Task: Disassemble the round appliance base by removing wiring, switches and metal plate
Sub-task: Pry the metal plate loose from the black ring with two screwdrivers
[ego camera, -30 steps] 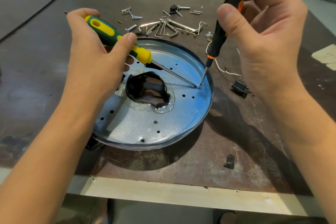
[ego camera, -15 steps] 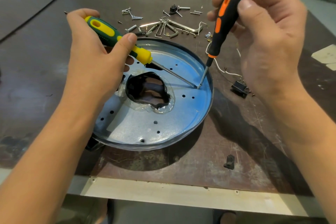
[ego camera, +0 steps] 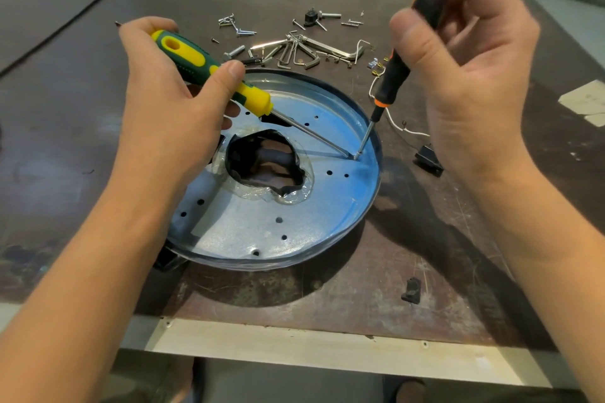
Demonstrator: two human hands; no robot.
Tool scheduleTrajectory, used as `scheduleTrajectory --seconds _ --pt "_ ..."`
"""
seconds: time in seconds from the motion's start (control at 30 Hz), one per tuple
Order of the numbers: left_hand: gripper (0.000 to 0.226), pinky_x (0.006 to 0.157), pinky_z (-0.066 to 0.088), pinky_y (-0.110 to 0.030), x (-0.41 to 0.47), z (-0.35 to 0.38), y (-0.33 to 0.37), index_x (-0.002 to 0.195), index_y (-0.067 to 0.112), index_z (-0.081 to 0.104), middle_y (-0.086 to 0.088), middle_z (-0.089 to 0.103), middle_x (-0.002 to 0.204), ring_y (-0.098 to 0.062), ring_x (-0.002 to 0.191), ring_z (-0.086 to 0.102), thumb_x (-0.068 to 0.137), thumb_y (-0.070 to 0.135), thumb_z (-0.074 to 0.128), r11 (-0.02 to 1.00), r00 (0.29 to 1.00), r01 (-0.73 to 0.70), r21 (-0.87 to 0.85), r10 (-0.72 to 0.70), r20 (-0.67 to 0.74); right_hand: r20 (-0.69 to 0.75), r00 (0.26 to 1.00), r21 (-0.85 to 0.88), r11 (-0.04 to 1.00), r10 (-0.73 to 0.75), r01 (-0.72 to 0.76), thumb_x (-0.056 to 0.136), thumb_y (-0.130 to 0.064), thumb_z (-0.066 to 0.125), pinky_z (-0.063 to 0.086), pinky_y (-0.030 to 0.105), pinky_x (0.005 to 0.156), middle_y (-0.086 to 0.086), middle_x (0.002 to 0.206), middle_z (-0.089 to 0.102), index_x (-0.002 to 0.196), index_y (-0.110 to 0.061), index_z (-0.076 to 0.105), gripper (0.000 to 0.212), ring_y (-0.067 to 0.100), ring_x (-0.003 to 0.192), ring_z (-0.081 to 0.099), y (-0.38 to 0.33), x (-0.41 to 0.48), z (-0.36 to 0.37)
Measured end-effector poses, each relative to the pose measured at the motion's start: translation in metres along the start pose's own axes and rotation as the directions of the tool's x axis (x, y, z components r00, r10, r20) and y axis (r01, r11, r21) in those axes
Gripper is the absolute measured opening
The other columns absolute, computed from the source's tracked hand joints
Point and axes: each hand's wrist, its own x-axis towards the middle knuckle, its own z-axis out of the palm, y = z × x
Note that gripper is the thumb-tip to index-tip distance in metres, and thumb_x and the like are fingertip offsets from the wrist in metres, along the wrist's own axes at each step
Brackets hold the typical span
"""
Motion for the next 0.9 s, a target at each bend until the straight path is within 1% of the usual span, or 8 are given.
scheduleTrajectory --seconds 0.07,0.2,0.27,0.37,0.43,0.6,0.77,0.9 --pt "0.044 0.07 0.062 -0.037 -0.0005 0.0004 0.0005 0.123 0.022 0.03 -0.013 0.063 0.106 -0.019 0.076 0.071 0.097 0.024 0.065 1.0 1.0 -0.001 0.0 0.001 0.002 0.027 0.999 -0.036 0.999 -0.039 0.039 0.097 -0.001 0.065 0.049 0.027 0.079 0.004 0.096 0.056 0.127 -0.002 0.055 0.032 0.014 0.086 0.054 0.0016 0.0015 -0.0011" --pt "0.044 0.071 0.062 -0.036 -0.0012 0.0002 0.0017 0.124 0.022 0.03 -0.014 0.063 0.106 -0.019 0.076 0.071 0.097 0.025 0.065 1.0 1.0 -0.001 0.003 0.001 0.003 0.03 0.999 0.116 0.993 0.022 -0.025 0.096 0.008 0.047 0.056 0.047 0.089 0.018 0.112 0.062 0.133 0.004 0.05 0.037 0.032 0.101 0.064 0.0027 0.0011 -0.0047" --pt "0.044 0.071 0.062 -0.034 -0.0011 -0.0002 0.0016 0.124 0.023 0.03 -0.01 0.063 0.104 -0.016 0.075 0.071 0.097 0.025 0.065 1.0 1.0 0.007 -0.003 -0.007 0.005 0.002 1.0 0.089 0.996 0.024 -0.024 0.094 0.007 0.046 0.053 0.042 0.086 0.017 0.112 0.062 0.131 0.005 0.052 0.038 0.029 0.1 0.061 0.0022 -0.0002 -0.0033" --pt "0.044 0.071 0.062 -0.034 -0.0008 -0.0004 0.0016 0.123 0.023 0.03 -0.01 0.063 0.105 -0.014 0.075 0.071 0.097 0.025 0.065 1.0 1.0 0.011 -0.003 -0.011 0.006 -0.014 0.997 -0.067 0.995 -0.072 0.071 0.098 -0.002 0.061 0.045 0.025 0.08 0.004 0.1 0.058 0.126 0.001 0.056 0.029 0.008 0.09 0.054 0.0003 -0.0028 -0.0004" --pt "0.044 0.071 0.062 -0.034 -0.0006 -0.0003 0.0017 0.124 0.023 0.03 -0.013 0.063 0.109 -0.015 0.075 0.071 0.097 0.026 0.065 1.0 1.0 0.011 0.001 -0.011 0.005 -0.016 0.994 -0.114 0.988 -0.11 0.108 0.096 -0.005 0.069 0.045 0.023 0.076 -0.004 0.095 0.058 0.124 -0.005 0.057 0.03 0.003 0.086 0.054 0.0003 -0.0025 -0.0012" --pt "0.043 0.07 0.061 -0.031 -0.0009 -0.0002 0.0018 0.123 0.023 0.03 -0.005 0.063 0.101 -0.012 0.073 0.071 0.097 0.025 0.065 1.0 1.0 0.011 0.003 -0.011 0.0 0.038 0.997 -0.021 0.998 -0.066 0.067 0.099 0.007 0.052 0.056 0.043 0.088 0.018 0.114 0.062 0.134 0.006 0.049 0.036 0.029 0.102 0.063 0.0038 -0.0032 -0.004" --pt "0.044 0.069 0.061 -0.029 -0.0003 -0.0009 0.0012 0.124 0.023 0.03 -0.003 0.061 0.1 -0.012 0.073 0.07 0.097 0.027 0.065 1.0 1.0 0.008 0.011 -0.008 0.001 0.033 0.997 -0.089 0.993 -0.076 0.079 0.094 -0.003 0.072 0.05 0.03 0.083 -0.001 0.098 0.059 0.128 -0.001 0.054 0.039 0.012 0.092 0.057 0.0007 -0.0006 -0.002" --pt "0.044 0.069 0.061 -0.032 -0.0007 -0.0003 0.0021 0.124 0.022 0.03 -0.011 0.062 0.106 -0.016 0.076 0.071 0.097 0.026 0.065 1.0 1.0 0.008 0.01 -0.008 0.0 0.107 0.994 0.038 0.999 -0.016 0.012 0.099 0.01 0.052 0.058 0.047 0.089 0.015 0.113 0.06 0.137 0.0 0.044 0.04 0.034 0.099 0.065 -0.0035 -0.0022 -0.0022"
